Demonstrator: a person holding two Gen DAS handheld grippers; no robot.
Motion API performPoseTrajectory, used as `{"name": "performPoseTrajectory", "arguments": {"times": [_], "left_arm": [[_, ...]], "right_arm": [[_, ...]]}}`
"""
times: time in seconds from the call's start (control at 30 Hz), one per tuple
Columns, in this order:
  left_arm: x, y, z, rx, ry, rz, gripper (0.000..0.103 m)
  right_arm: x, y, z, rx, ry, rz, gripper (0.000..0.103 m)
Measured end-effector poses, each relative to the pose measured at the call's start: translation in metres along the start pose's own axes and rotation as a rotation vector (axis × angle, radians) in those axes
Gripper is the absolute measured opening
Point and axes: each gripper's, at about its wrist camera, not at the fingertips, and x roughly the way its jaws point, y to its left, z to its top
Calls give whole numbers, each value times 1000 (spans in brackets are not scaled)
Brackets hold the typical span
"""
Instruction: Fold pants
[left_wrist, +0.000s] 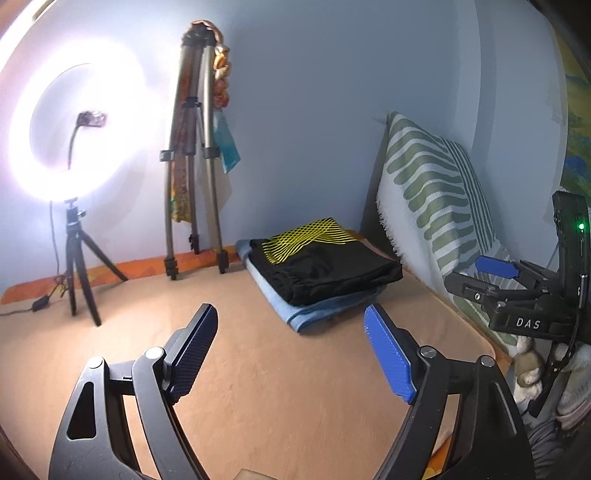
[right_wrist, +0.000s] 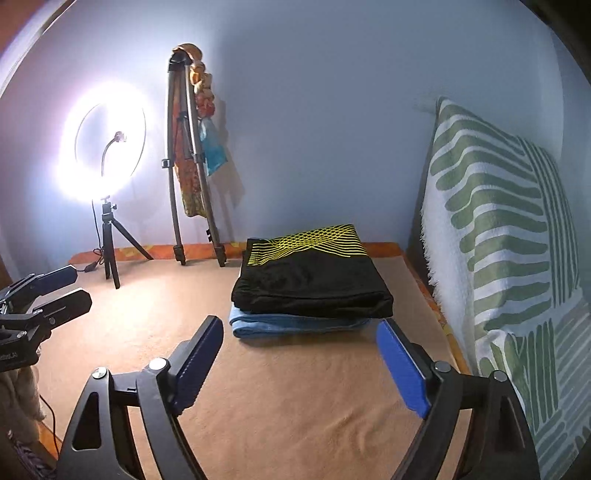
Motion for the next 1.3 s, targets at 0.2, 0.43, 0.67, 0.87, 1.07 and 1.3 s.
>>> {"name": "performPoseTrajectory", "arguments": {"times": [0.2, 0.43, 0.67, 0.87, 1.07, 1.3], "left_arm": [[-12, 9, -12, -20, -18, 48, 82], [-11, 16, -15, -17, -8, 77, 82], [-6, 15, -20, 0, 14, 88, 82], [0, 16, -23, 0, 33, 89, 82], [2, 15, -24, 3, 36, 93, 82], [-1, 10, -26, 17, 38, 89, 82]], "right_arm": [[-6, 13, -9, 8, -25, -28, 100], [-7, 29, -15, -16, -73, -80, 103], [5, 38, -23, -49, -79, -98, 103], [14, 30, -25, -11, -63, -97, 103], [12, 24, -25, 14, -74, -111, 103], [13, 22, -24, 30, -68, -108, 103]]}}
